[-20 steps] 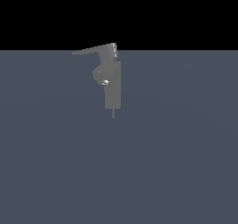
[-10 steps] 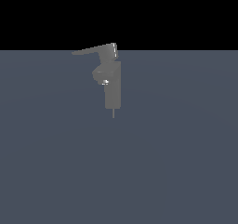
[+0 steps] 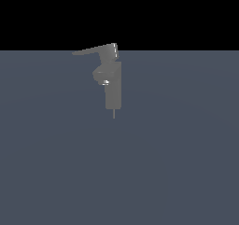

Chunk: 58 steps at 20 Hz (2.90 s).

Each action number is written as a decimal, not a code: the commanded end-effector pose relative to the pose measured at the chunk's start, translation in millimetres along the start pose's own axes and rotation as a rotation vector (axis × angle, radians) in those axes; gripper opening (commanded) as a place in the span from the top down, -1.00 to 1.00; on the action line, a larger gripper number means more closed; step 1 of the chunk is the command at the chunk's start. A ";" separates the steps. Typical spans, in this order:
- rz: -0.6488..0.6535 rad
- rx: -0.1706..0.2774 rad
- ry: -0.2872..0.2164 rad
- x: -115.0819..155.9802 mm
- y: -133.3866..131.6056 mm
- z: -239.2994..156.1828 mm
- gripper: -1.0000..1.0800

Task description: Turn on the faucet by rotating a designated handle.

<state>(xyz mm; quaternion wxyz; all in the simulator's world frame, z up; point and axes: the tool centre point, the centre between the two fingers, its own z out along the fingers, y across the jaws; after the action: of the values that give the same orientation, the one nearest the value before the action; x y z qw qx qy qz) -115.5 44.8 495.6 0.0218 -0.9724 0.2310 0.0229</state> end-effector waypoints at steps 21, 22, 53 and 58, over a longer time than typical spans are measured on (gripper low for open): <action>0.563 -0.040 -0.077 109.0 -91.9 68.2 1.00; 0.588 -0.044 -0.078 113.3 -95.9 72.8 1.00; 1.181 -0.169 -0.049 187.7 -188.8 226.5 1.00; 1.191 -0.171 -0.048 188.3 -190.2 229.6 1.00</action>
<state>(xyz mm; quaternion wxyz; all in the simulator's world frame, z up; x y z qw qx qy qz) 129.8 142.2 262.4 -0.0679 -0.6744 0.7317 0.0720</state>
